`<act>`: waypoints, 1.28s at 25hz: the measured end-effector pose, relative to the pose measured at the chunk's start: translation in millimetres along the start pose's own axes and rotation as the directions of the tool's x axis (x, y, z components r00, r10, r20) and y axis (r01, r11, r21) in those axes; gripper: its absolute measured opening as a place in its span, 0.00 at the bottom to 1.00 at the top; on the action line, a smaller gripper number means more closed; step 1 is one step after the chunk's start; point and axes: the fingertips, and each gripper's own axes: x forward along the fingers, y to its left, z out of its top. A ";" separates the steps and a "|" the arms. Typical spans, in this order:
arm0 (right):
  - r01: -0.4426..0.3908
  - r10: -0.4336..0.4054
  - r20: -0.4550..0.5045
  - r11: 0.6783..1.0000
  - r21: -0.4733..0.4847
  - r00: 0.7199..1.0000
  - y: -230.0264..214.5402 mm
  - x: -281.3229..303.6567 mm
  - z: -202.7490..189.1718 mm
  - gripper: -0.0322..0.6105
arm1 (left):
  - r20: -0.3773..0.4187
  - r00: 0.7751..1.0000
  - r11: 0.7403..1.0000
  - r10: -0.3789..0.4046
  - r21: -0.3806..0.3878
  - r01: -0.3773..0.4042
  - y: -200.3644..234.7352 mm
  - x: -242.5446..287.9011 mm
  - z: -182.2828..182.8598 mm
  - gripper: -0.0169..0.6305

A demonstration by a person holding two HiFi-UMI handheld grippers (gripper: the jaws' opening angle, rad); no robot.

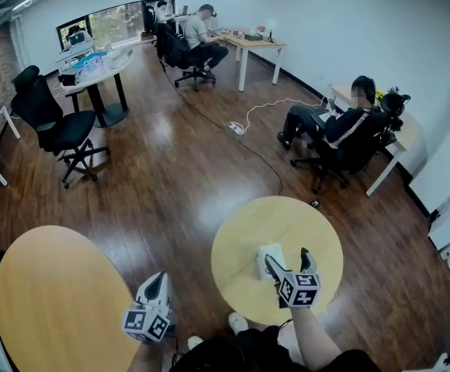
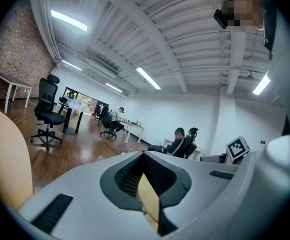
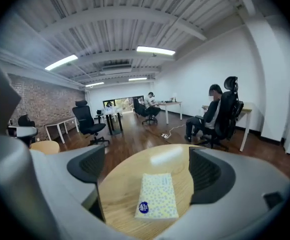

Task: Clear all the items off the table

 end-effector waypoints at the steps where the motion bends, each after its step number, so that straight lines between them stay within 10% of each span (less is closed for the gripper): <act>1: -0.019 0.019 0.033 1.000 -0.012 0.999 5.1 -5.6 12.0 0.88 | 0.012 1.000 1.000 -0.001 0.003 0.001 -0.6 0.1 4.1 0.01; 3: -0.087 0.093 0.109 0.994 -0.060 0.990 23.6 -20.1 35.0 0.70 | 0.034 0.999 1.000 -0.006 0.006 0.005 -2.4 -1.0 11.7 0.01; 5: -0.168 0.191 0.186 0.977 -0.133 0.964 50.9 -36.5 53.8 0.08 | 0.049 0.999 1.000 -0.010 0.007 0.009 -2.2 -4.0 16.8 0.01; 6: -0.181 0.216 0.211 0.968 -0.172 0.953 61.6 -42.0 59.8 0.05 | 0.054 0.998 1.000 -0.011 0.007 0.011 -1.3 -5.2 18.3 0.01; 32: -0.129 0.143 0.342 0.990 -0.064 0.929 61.3 -54.1 97.3 0.05 | 0.096 0.995 0.999 -0.040 -0.007 0.041 0.7 0.4 29.4 0.01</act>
